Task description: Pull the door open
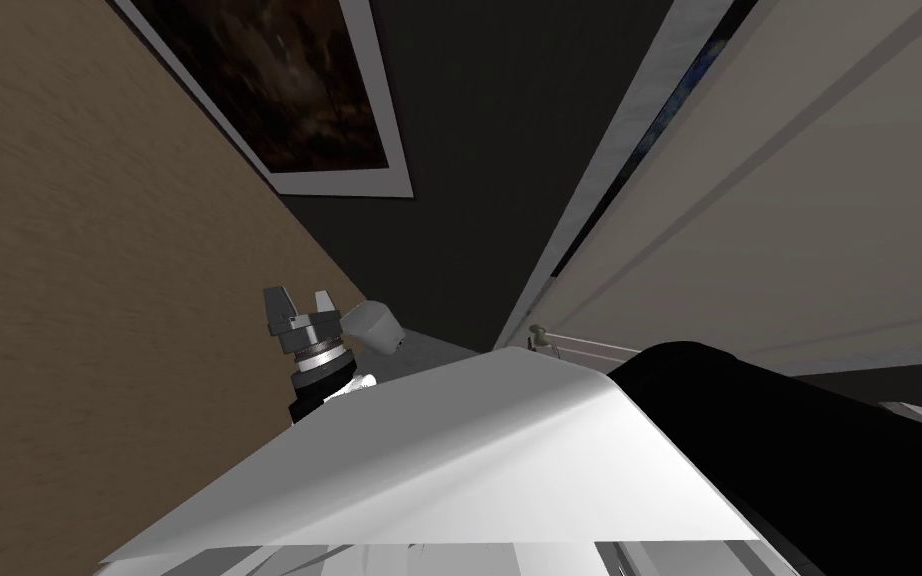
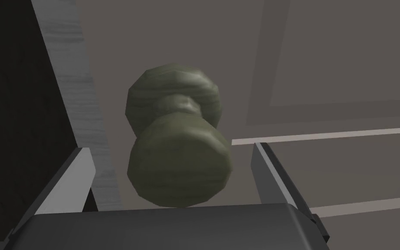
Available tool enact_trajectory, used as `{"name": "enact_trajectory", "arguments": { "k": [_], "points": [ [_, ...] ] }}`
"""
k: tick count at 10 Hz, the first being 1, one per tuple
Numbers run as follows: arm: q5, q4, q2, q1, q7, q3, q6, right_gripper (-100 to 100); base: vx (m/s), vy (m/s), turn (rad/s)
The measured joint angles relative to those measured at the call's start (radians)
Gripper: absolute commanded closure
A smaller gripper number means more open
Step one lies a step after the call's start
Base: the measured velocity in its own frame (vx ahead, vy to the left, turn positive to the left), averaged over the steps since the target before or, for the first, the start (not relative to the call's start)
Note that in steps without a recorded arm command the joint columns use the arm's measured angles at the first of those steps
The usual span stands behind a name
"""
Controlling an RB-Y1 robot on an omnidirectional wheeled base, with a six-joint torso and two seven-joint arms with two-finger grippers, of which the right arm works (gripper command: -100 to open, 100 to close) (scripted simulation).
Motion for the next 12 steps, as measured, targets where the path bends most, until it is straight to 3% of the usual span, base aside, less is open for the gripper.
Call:
{"name": "enact_trajectory", "arguments": {
  "k": [1, 2, 8, 12],
  "points": [
    [-0.005, 0.011, -0.017, -0.010, -0.015, -0.007, 0.007, -100, 0.047, -0.004, 0.001],
    [-0.005, 0.012, -0.019, -0.011, -0.018, -0.008, 0.008, 100, -0.006, -0.005, -0.011],
    [-0.005, 0.012, -0.018, -0.010, -0.014, -0.007, 0.008, 100, -0.026, 0.001, 0.015],
    [0.018, 0.028, -0.051, -0.019, -0.045, 0.021, -0.011, 100, -0.221, 0.019, 0.101]
  ]
}}
